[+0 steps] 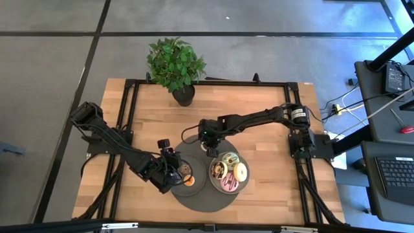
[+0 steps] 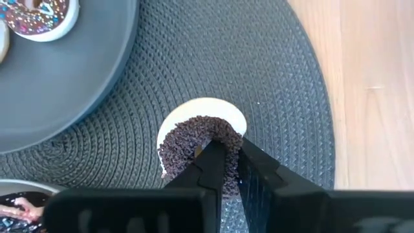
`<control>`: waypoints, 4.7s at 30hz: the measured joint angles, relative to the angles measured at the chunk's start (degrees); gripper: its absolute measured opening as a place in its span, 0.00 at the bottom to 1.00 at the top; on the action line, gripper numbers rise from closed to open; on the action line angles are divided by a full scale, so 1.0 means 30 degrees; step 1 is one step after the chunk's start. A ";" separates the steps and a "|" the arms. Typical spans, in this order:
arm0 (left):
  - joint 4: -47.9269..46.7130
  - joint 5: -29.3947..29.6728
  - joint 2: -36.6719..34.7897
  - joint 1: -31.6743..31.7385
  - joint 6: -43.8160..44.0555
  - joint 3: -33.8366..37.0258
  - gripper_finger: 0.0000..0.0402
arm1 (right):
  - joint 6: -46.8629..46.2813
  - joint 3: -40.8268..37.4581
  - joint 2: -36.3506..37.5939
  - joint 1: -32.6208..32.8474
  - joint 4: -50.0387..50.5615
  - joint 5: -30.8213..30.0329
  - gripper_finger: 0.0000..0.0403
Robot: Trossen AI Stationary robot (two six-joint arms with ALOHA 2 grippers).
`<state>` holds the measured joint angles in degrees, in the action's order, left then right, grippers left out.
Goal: Pick & Place donuts
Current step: Put the black donut on the dark gray plate
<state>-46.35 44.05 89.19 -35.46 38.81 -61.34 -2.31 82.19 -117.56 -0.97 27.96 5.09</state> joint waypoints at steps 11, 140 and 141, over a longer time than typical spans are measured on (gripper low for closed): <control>0.0039 0.0000 0.0000 0.0000 0.0000 -0.0001 0.37 | 0.0437 0.0000 0.0000 0.0000 0.0040 0.0003 0.10; 0.8926 -0.9347 -0.0023 0.1623 -0.1167 0.3141 0.02 | -0.8153 -1.5008 1.8513 0.4954 -0.4091 -1.0838 0.34; 0.8947 -0.9336 0.0042 0.1588 -0.1000 0.3140 0.02 | -0.8153 -1.5007 1.8494 0.4954 -0.4091 -1.0838 0.34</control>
<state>-19.51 16.05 89.31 -30.70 35.81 -51.92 -26.76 37.17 -62.07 13.89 15.68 -27.42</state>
